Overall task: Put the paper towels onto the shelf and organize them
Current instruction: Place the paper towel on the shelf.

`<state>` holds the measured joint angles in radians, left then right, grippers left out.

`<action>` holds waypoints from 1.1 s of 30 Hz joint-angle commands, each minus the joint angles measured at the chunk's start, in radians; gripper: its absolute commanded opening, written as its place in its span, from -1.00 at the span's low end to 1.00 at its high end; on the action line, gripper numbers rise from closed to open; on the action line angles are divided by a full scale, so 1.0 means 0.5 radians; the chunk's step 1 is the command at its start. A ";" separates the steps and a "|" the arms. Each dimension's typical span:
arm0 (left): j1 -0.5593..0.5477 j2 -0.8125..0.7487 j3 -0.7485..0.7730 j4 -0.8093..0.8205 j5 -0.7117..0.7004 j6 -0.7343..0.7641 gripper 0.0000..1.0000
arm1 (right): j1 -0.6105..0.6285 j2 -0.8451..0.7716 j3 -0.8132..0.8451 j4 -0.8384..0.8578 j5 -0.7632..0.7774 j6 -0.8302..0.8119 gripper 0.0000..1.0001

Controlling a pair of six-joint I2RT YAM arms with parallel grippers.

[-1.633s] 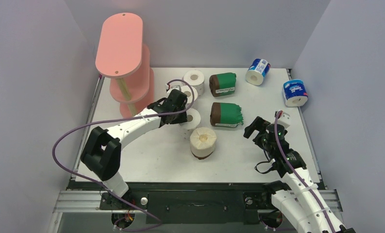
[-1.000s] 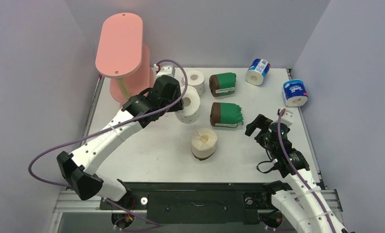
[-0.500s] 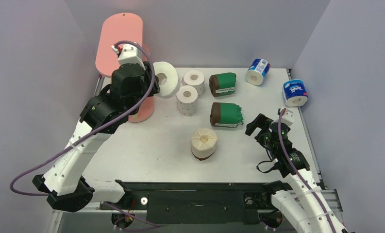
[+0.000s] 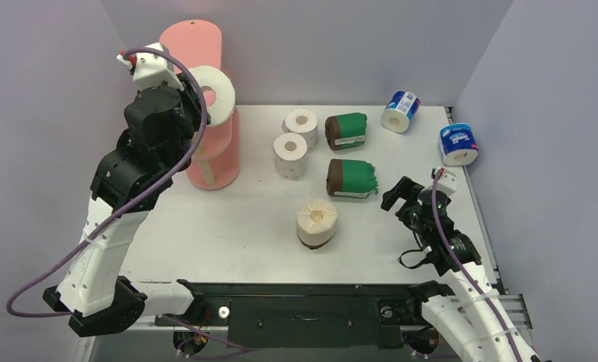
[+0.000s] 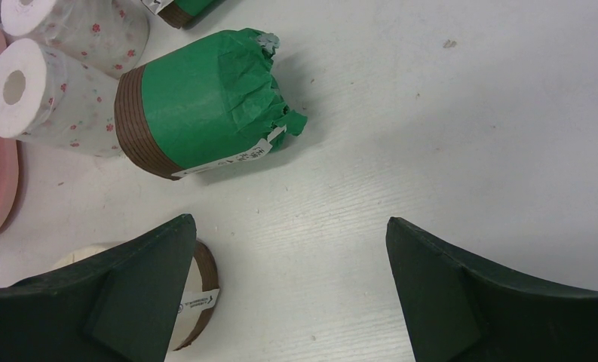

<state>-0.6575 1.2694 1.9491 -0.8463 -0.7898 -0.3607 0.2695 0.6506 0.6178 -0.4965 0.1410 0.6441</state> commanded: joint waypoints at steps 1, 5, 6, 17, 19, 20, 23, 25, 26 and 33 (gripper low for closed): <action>0.100 -0.038 0.159 0.218 -0.117 0.112 -0.77 | 0.009 0.010 0.102 0.025 -0.002 0.005 0.85; 0.245 0.009 0.257 0.150 -0.031 0.093 -0.77 | 0.009 0.019 0.102 0.041 -0.020 0.010 0.85; 0.272 0.023 0.283 0.144 -0.017 0.078 -0.77 | 0.008 0.024 0.102 0.046 -0.025 0.016 0.85; 0.862 0.344 0.644 -0.083 0.551 -0.241 -0.77 | 0.152 0.151 0.217 0.258 -0.147 0.056 0.83; 0.957 0.386 0.648 -0.086 0.658 -0.293 -0.77 | 0.274 0.200 0.293 0.275 -0.054 0.038 0.83; 1.016 0.398 0.648 -0.087 0.724 -0.325 -0.77 | 0.358 0.241 0.346 0.277 0.015 0.031 0.83; 1.142 0.458 0.646 -0.097 0.885 -0.401 -0.77 | 0.487 0.323 0.439 0.282 0.111 0.019 0.83; 1.191 0.485 0.630 -0.104 0.974 -0.435 -0.77 | 0.548 0.375 0.484 0.320 0.144 0.020 0.83; 1.203 0.494 0.621 -0.107 0.992 -0.446 -0.78 | 0.583 0.406 0.505 0.333 0.156 0.021 0.83; 1.220 0.546 0.631 -0.102 1.078 -0.471 -0.76 | 0.689 0.535 0.583 0.423 0.197 0.022 0.83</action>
<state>-0.0528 1.5497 2.2326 -0.9627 -0.3115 -0.5648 0.5919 0.8902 0.8566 -0.3424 0.1928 0.6632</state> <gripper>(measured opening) 0.322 0.915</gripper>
